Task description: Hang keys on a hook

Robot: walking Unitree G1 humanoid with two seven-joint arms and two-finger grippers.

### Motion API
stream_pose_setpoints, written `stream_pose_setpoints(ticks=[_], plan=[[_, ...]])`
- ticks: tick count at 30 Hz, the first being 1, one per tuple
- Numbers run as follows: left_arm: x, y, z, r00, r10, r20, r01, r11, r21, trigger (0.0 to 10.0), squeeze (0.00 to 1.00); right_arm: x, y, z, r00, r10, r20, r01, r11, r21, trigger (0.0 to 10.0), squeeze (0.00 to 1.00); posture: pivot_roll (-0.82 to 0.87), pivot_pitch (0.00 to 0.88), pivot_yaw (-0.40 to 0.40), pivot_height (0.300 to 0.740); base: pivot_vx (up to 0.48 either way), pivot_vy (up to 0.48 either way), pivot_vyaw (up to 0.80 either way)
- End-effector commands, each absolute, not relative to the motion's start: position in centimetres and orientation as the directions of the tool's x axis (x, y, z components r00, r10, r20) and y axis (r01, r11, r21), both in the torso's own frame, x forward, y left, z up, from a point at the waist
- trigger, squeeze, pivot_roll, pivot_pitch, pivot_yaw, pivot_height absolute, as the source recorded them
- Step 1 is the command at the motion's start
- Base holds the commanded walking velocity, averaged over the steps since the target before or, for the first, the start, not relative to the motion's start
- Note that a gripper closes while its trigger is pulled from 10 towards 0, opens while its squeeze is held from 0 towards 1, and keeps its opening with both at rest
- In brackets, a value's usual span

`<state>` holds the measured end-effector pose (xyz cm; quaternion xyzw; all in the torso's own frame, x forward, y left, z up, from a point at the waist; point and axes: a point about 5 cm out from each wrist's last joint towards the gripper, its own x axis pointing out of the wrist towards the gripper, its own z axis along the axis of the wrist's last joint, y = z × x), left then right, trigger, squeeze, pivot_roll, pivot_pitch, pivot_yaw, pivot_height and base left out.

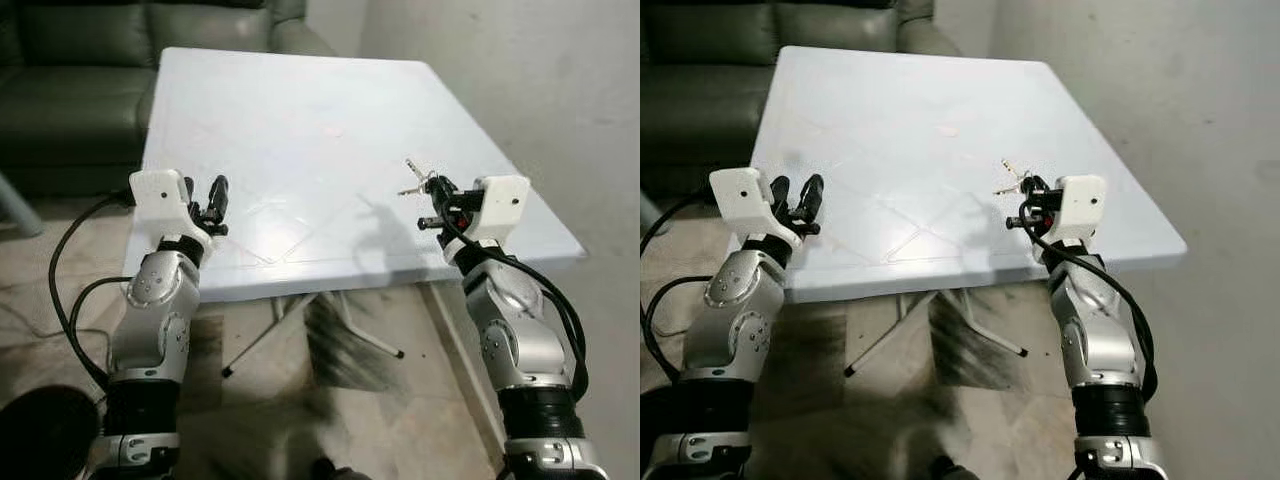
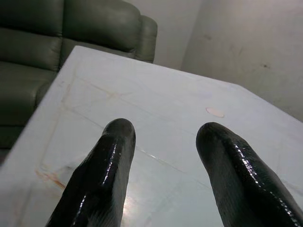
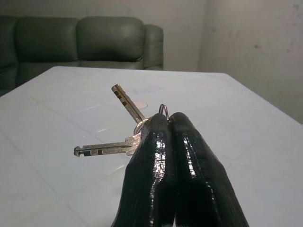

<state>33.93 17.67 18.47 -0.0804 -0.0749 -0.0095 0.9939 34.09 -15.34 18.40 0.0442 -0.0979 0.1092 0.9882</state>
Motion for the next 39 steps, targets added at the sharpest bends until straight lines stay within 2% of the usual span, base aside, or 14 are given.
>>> stream_pose_setpoints(ticks=[1,15,24,39], plan=[[34.1,17.0,18.4,0.991,-0.017,0.135,0.040,0.984,-0.172,10.0,0.00,34.1,-15.9,18.6,0.960,0.193,0.205,-0.208,0.976,0.057,10.0,0.00,0.02,0.072,-0.070,0.740,0.000,0.000,-0.75],[34.2,16.5,18.4,0.991,-0.024,0.132,0.043,0.989,-0.143,10.0,0.00,34.0,-16.2,18.7,0.962,0.179,0.207,-0.193,0.980,0.051,10.0,0.00,0.01,0.068,-0.073,0.740,0.000,0.000,-0.75],[34.1,16.0,18.3,0.985,-0.083,0.153,0.097,0.992,-0.083,10.0,0.00,33.9,-16.5,18.5,0.963,0.180,0.199,-0.191,0.981,0.033,10.0,0.00,0.00,0.049,-0.066,0.740,0.000,0.000,-0.75],[34.1,15.6,18.6,0.979,-0.108,0.174,0.123,0.989,-0.080,10.0,0.00,33.8,-16.3,18.2,0.964,0.177,0.196,-0.188,0.981,0.041,10.0,0.00,0.00,0.027,-0.061,0.740,0.000,0.000,-0.75]])
